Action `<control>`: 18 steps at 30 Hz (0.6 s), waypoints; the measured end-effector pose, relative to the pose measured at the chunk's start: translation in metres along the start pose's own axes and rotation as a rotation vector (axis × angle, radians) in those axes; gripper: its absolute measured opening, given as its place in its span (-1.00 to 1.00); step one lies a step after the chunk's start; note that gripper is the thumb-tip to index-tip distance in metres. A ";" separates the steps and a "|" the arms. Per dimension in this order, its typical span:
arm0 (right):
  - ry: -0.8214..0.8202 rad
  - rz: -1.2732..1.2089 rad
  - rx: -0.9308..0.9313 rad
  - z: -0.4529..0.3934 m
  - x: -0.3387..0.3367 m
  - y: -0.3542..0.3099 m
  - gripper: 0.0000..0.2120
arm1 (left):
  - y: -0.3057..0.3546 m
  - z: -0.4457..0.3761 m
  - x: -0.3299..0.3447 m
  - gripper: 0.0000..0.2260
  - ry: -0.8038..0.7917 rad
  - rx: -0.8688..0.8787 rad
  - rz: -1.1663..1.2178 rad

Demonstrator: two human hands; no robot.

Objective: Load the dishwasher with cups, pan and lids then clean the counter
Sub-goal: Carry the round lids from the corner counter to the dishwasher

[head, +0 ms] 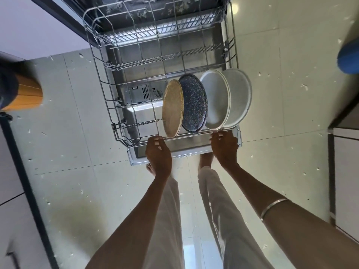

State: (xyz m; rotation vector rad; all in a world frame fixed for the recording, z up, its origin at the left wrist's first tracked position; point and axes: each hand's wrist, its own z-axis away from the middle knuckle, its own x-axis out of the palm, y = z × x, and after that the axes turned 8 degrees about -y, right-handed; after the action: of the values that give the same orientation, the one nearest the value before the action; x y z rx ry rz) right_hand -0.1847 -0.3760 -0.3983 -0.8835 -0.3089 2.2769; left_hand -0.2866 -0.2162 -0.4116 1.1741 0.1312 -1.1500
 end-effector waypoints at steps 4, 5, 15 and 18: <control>-0.246 -0.486 0.201 0.006 0.019 0.004 -0.81 | 0.002 -0.007 0.002 -0.82 -0.160 -0.557 0.519; -0.312 -0.509 0.232 0.008 0.027 0.000 -0.80 | 0.007 -0.008 0.002 -0.84 -0.236 -0.632 0.639; -0.129 -1.183 0.322 -0.005 0.082 -0.034 -0.85 | 0.020 -0.021 0.003 -0.88 -0.285 -0.874 0.976; -0.114 -1.098 0.241 -0.005 0.084 -0.030 -0.84 | 0.016 -0.024 0.008 -0.76 -0.248 -0.890 1.032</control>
State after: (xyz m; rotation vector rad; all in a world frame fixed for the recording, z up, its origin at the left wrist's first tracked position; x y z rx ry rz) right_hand -0.2124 -0.2982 -0.4314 -0.3020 -0.4225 1.2918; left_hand -0.2595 -0.2041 -0.4167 0.1863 -0.1432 -0.2149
